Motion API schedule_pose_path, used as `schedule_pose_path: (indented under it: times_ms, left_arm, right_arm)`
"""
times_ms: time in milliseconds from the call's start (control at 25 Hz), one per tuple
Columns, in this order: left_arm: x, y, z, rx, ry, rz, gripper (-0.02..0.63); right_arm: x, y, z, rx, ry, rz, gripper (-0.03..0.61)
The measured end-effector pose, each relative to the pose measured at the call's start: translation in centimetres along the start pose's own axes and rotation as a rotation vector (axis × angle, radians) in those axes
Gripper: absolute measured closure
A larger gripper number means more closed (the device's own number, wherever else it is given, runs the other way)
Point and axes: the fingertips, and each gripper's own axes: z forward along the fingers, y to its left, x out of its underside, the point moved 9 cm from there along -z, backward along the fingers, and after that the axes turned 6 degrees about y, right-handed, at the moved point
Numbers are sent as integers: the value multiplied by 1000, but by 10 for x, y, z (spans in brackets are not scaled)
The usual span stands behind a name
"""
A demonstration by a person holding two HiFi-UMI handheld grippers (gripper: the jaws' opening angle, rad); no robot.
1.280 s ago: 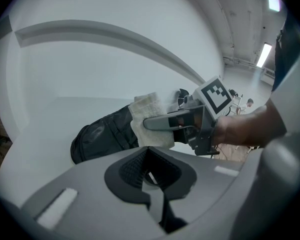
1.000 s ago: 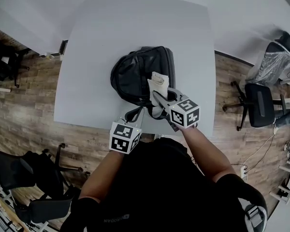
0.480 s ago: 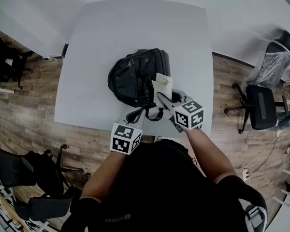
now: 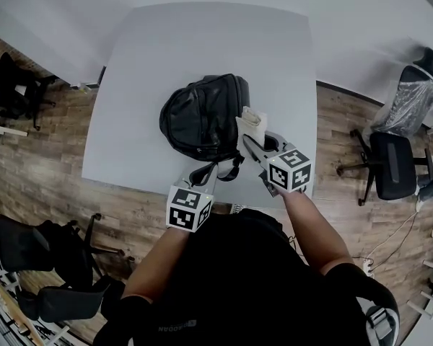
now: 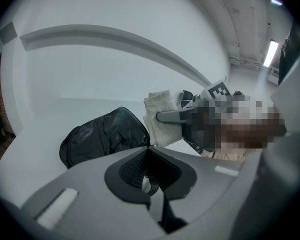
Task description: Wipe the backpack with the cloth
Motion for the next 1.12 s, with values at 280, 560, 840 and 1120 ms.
schedule_pose_path:
  times_ms: [280, 560, 840, 1120]
  left_arm:
    - [2, -14, -1, -39, -14, -17, 606]
    - [14, -15, -12, -87, -8, -28, 606]
    - [5, -12, -33, -77, -25, 0, 607]
    - [19, -6, -74, -51, -52, 44, 606]
  right_arm:
    - [2, -15, -14, 17, -27, -3, 491]
    - [11, -23, -21, 63, -85, 24, 491]
    - [17, 2, -34, 40, -148, 73, 491]
    - [33, 52, -40, 56, -125, 40, 491]
